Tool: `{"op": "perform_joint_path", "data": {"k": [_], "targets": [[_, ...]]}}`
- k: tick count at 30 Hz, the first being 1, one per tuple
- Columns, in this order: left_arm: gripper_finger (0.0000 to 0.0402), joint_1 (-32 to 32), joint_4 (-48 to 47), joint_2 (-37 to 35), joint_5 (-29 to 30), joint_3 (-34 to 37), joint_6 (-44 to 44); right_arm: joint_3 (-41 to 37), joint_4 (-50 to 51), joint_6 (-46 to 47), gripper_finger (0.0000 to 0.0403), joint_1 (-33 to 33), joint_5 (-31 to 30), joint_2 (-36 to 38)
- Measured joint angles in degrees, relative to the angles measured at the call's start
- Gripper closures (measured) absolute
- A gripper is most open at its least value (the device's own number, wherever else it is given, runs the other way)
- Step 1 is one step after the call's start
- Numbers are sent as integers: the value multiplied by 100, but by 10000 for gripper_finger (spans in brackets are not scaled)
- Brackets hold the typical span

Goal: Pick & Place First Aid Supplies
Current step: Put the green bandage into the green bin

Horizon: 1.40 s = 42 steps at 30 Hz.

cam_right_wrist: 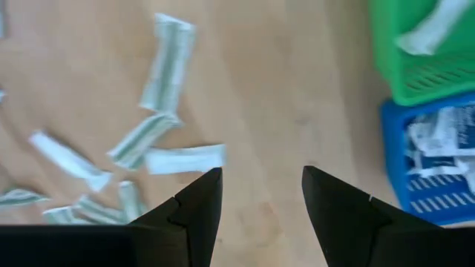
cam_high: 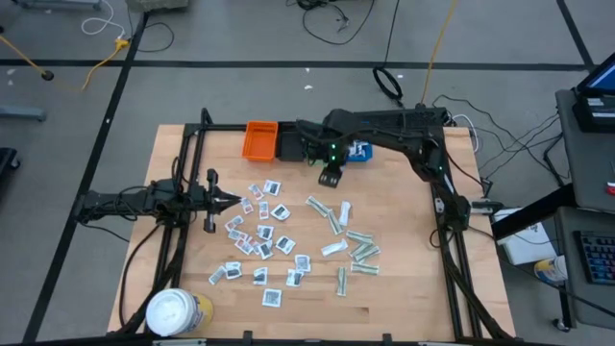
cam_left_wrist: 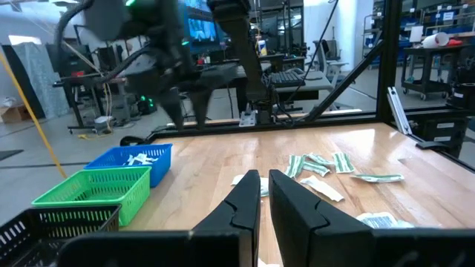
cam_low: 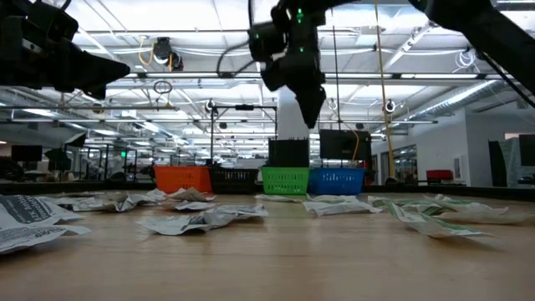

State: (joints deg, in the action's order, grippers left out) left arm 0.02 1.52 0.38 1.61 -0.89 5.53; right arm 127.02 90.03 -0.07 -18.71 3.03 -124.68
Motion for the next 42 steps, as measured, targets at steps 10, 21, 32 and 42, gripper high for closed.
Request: {"op": "perform_joint_path", "data": {"k": [10,21,32,42], "targets": [[364,-1,0,-1,2,2,0,0,2,114,226,1254,2,529],[364,1,0,0,0,2,-1,0,0,896,227,2516,2,719],[364,-1,0,0,0,0,1,0,-6,3171,232,3464,4,717],[364,-1,0,-1,0,0,1,0,-2,5607,239,4085,4,717]]}}
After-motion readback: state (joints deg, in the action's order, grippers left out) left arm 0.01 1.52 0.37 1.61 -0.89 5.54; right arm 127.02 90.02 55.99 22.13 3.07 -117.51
